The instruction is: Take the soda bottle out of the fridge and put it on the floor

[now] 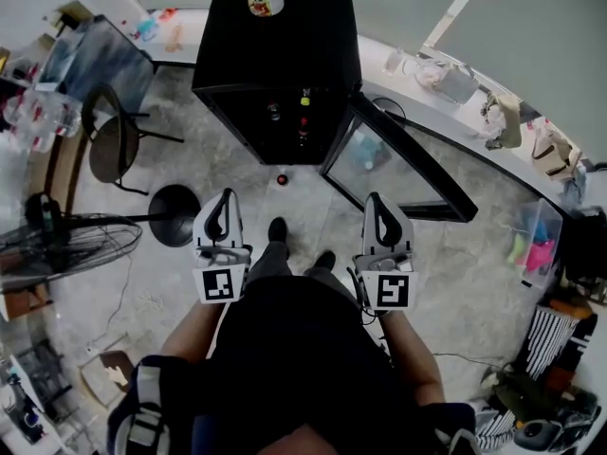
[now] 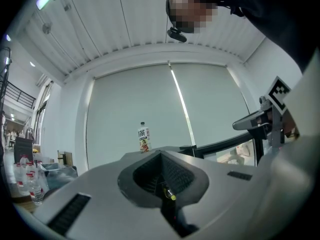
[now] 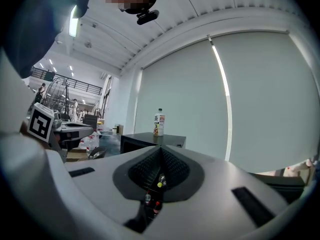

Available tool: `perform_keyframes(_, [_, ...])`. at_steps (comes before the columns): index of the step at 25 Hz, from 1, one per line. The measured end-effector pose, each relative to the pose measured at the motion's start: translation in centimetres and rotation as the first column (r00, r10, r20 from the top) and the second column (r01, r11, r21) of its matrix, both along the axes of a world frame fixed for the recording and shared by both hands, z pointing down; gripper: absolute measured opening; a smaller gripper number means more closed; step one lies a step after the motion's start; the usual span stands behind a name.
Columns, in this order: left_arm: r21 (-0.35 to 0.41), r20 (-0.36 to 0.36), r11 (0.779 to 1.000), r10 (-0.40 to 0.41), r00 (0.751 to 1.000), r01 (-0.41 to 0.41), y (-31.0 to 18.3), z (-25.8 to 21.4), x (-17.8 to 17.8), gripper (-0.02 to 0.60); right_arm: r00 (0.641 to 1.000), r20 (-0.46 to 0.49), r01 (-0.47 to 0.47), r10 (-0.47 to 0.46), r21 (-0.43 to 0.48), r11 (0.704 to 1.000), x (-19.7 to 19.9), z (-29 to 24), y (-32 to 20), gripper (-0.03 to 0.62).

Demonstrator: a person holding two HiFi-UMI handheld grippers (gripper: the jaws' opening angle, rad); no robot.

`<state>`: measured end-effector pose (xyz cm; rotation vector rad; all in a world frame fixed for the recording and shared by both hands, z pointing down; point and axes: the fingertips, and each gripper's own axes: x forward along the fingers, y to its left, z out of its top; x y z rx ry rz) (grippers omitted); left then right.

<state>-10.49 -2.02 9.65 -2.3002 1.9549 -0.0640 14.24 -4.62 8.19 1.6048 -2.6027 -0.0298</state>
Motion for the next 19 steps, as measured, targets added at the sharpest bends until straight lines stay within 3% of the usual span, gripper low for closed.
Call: perform_keyframes(19, [-0.002, -0.004, 1.0, 0.002, 1.0, -0.002, -0.76, 0.27, 0.35, 0.023, 0.999, -0.031, 0.014, -0.014, 0.012, 1.0, 0.0, -0.22, -0.73, 0.018])
